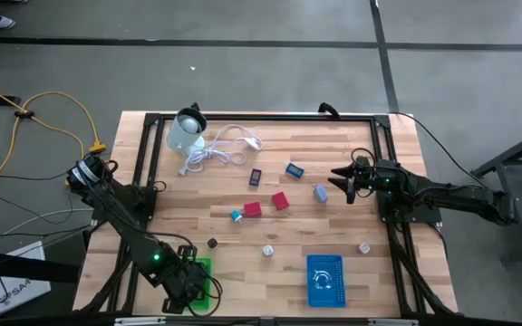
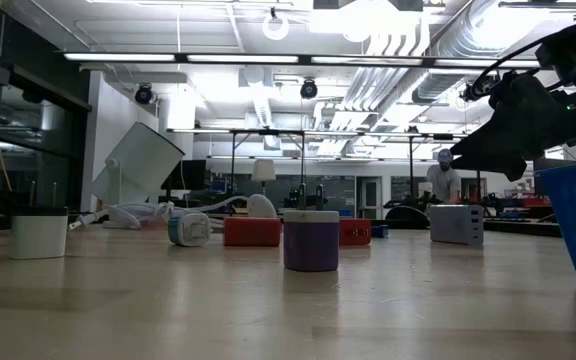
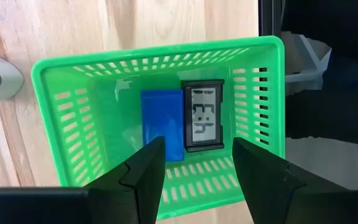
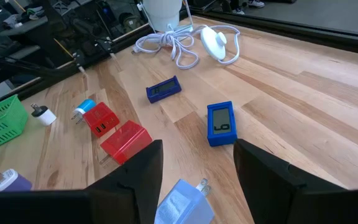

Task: Pick & Place Office items
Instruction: Put the left blue digital clock into the green bin

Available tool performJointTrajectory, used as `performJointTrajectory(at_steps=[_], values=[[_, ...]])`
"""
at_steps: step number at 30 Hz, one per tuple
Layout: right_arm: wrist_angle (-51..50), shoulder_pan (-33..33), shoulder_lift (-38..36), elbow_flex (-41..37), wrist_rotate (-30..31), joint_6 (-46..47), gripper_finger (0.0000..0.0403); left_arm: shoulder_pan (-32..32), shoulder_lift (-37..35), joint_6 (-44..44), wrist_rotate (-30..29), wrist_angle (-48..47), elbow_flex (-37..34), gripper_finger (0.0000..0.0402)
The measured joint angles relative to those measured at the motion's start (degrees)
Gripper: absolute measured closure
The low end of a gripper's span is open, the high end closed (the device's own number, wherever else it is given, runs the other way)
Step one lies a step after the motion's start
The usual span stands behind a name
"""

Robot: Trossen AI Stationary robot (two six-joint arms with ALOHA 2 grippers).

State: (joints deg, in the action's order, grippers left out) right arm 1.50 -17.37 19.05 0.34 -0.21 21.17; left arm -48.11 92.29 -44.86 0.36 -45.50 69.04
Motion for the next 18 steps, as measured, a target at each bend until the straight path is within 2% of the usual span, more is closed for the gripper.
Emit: performJointTrajectory(at_steps=[8,13,18], values=[[0.00,-0.02,0.01,0.00,0.02,0.00,0.0219,3.78,0.00,3.38,2.05,0.01,0.00,0.0221],[0.00,-0.02,0.01,-0.01,0.02,0.00,0.0219,8.10,-0.02,7.61,5.11,0.02,0.00,0.0221],[0.00,-0.02,0.02,0.00,0.02,0.00,0.0219,13.20,-1.94,13.14,5.40,-0.28,0.00,0.0221]])
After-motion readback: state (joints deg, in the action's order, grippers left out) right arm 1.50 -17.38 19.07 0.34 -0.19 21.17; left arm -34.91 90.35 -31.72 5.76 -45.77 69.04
